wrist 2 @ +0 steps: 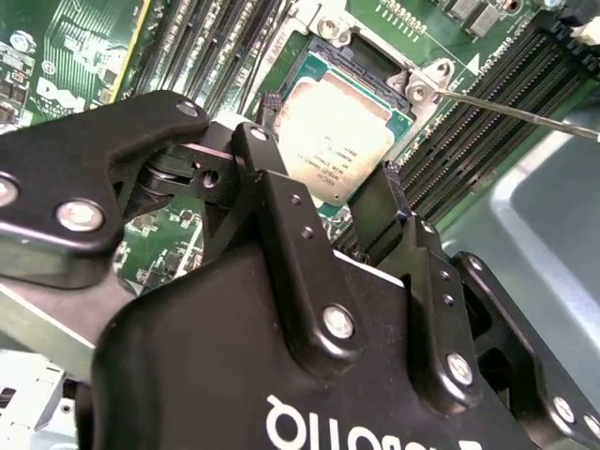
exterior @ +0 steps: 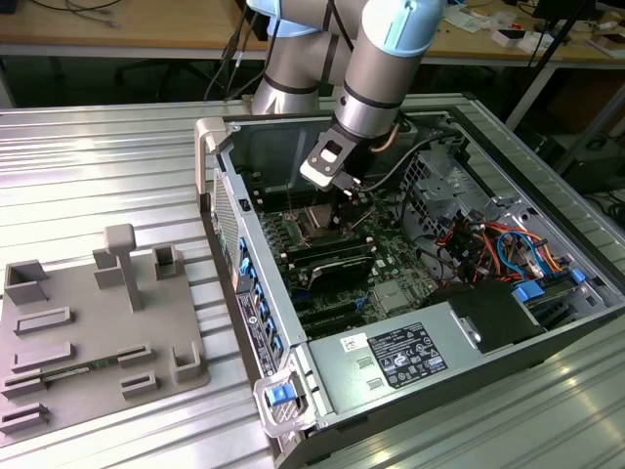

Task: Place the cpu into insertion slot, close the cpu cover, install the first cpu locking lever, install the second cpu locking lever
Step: 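Place the cpu into insertion slot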

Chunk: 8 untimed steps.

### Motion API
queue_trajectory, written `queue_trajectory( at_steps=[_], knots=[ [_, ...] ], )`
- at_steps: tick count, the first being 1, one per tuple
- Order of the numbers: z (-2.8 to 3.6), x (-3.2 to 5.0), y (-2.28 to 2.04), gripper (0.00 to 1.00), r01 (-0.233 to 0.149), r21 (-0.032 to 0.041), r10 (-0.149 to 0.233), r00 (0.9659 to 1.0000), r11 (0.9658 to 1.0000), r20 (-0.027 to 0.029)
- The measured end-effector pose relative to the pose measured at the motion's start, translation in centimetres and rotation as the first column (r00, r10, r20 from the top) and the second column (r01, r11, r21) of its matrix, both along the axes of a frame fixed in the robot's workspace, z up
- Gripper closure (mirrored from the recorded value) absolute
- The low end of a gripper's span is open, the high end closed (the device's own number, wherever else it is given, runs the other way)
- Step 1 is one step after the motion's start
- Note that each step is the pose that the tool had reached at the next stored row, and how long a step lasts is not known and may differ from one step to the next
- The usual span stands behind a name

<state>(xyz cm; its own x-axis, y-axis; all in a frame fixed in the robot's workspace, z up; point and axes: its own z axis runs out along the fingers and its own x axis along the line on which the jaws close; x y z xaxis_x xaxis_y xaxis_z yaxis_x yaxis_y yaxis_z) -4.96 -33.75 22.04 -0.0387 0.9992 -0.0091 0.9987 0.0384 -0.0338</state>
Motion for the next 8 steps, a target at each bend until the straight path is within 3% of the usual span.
queue_trajectory(
  at_steps=[3, 4, 5, 6, 8],
  knots=[
    [-0.43, 0.01, 0.07, 0.46, 0.009, -0.0096, -0.009, 1.0000, 0.9999, 0.0000],
    [-1.16, 0.00, 0.21, 0.46, 0.037, -0.0105, -0.037, 0.9993, 0.9993, -0.0002],
    [-1.56, 0.01, 0.36, 0.46, 0.037, -0.0065, -0.037, 0.9993, 0.9993, -0.0003],
    [-1.82, 0.01, 0.75, 0.46, 0.038, -0.0276, -0.038, 0.9993, 0.9989, -0.0003],
    [-2.07, 0.00, 0.80, 0.46, 0.038, -0.0319, -0.038, 0.9993, 0.9988, -0.0003]
  ],
)
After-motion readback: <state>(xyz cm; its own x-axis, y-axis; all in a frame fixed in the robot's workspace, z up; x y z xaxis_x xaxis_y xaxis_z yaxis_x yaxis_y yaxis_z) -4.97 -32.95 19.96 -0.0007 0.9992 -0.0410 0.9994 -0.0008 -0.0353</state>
